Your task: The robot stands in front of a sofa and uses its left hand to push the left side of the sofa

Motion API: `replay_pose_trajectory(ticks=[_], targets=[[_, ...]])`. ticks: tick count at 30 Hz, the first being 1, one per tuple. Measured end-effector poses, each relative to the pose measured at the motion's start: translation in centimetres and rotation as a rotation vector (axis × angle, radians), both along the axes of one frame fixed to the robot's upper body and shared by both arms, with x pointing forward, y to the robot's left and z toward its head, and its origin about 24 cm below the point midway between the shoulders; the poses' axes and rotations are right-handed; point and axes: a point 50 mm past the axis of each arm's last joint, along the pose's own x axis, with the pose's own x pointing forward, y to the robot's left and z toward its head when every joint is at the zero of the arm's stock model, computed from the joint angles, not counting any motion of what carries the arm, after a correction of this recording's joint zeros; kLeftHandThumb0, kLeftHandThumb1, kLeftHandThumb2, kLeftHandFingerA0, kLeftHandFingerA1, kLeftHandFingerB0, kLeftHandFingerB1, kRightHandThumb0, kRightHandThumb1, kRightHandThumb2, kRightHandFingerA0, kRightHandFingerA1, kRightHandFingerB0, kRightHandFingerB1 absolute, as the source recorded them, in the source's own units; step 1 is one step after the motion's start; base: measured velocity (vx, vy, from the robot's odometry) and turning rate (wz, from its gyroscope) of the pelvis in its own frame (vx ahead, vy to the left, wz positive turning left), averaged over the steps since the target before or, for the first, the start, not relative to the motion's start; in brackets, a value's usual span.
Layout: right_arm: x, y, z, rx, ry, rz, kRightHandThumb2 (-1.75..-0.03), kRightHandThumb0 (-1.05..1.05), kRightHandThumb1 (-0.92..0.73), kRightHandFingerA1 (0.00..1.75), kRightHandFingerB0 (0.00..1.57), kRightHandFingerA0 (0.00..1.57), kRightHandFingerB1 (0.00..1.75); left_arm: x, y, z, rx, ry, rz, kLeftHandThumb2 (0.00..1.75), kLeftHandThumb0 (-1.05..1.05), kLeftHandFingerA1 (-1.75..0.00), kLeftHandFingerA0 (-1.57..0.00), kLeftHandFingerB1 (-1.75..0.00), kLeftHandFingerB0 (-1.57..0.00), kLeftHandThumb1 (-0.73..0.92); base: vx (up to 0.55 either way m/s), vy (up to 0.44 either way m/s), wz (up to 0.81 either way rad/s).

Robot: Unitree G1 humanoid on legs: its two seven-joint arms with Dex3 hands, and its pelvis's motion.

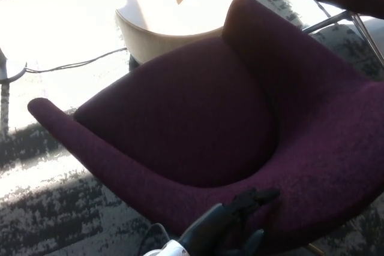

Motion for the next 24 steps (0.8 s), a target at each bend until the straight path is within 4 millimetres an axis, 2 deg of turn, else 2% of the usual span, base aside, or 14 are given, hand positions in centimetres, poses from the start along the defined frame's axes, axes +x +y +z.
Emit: replay_pose_trajectory(ticks=[1,2,5,14,16,17,24], targets=[[0.02,-0.02,0.01,0.0,-0.001,-0.001,-0.65,-0.63,-0.82,0.41,0.34,0.46,0.34,0.01,-0.12,0.04,0.005,-0.005,-0.006,1.17,-0.81,-0.41,0.0,-0.34,0.0,0.71,0.0,0.0,0.0],[0.04,-0.03,0.03,0.0,-0.002,-0.002,-0.65,-0.63,-0.82,0.39,0.34,0.45,0.33,0.01,-0.35,0.13,0.009,-0.012,-0.016,1.2,-0.96,-0.35,-0.02,-0.27,-0.11,0.8,0.0,0.0,0.0],[0.1,-0.01,0.02,-0.003,0.0,-0.001,-0.65,-0.6,-0.83,0.4,0.33,0.44,0.34,-0.03,-0.68,0.22,0.018,-0.017,-0.031,1.21,-0.97,-0.3,-0.04,-0.22,-0.09,0.8,0.0,0.0,0.0],[0.12,-0.04,-0.04,-0.009,0.008,-0.006,-0.65,-0.58,-0.82,0.39,0.35,0.43,0.34,0.03,-1.0,0.39,0.037,-0.011,-0.039,1.21,-0.9,-0.3,0.0,-0.22,-0.03,0.77,0.0,0.0,0.0],[0.12,-0.06,-0.05,-0.009,0.01,-0.007,-0.64,-0.58,-0.84,0.38,0.33,0.43,0.32,0.03,-1.02,0.4,0.039,-0.01,-0.04,1.22,-0.9,-0.33,0.0,-0.22,-0.02,0.8,0.0,0.0,0.0],[0.11,-0.04,-0.07,-0.01,0.011,-0.006,-0.63,-0.58,-0.82,0.38,0.33,0.42,0.32,0.02,-1.03,0.4,0.039,-0.01,-0.041,1.23,-0.96,-0.29,-0.03,-0.18,-0.04,0.84,0.0,0.0,0.0],[0.1,-0.02,-0.09,-0.01,0.014,-0.005,-0.65,-0.61,-0.83,0.4,0.34,0.43,0.34,-0.04,-1.1,0.38,0.045,-0.01,-0.046,1.23,-0.9,-0.33,0.0,-0.21,0.0,0.82,0.0,0.0,0.0]])
